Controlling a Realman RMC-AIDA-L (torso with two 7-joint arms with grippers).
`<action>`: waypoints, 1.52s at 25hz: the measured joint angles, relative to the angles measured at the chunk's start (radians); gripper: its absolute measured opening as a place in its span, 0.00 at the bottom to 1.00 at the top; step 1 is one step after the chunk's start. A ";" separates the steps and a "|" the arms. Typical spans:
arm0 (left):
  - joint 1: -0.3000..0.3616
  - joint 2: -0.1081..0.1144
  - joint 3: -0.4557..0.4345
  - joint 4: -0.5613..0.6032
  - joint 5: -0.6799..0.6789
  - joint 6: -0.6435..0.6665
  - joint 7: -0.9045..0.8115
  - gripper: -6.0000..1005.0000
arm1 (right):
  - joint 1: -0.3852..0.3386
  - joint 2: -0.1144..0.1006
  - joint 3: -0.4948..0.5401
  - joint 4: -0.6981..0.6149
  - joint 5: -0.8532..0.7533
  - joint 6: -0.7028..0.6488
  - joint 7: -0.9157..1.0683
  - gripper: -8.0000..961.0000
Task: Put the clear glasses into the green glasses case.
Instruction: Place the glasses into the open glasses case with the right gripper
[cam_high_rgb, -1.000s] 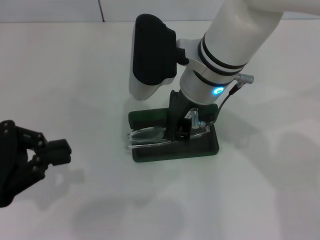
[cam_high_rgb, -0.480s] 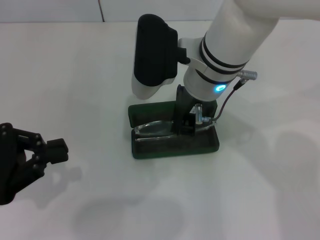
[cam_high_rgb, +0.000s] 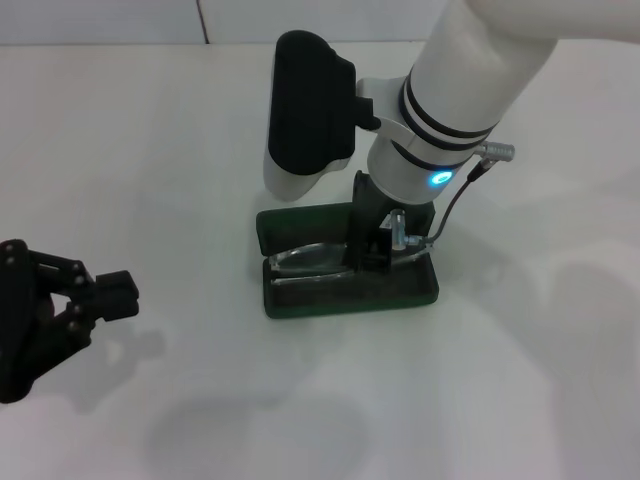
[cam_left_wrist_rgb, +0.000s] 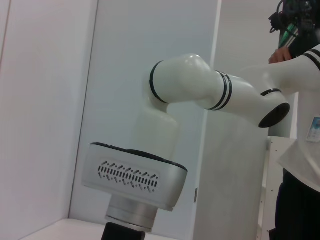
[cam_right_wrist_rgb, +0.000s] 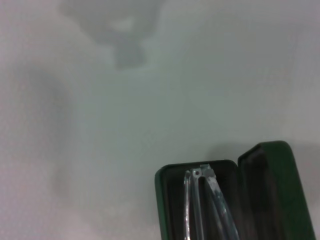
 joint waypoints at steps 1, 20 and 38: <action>0.000 0.000 -0.003 0.000 0.000 0.000 0.000 0.08 | 0.000 0.000 -0.001 -0.002 -0.002 -0.001 0.003 0.13; 0.002 -0.009 -0.014 0.000 0.003 -0.001 0.003 0.08 | -0.024 0.000 -0.014 -0.049 -0.048 -0.015 0.040 0.13; 0.006 -0.012 -0.014 0.000 0.001 -0.001 0.005 0.09 | -0.059 0.000 -0.007 -0.108 -0.101 -0.017 0.073 0.14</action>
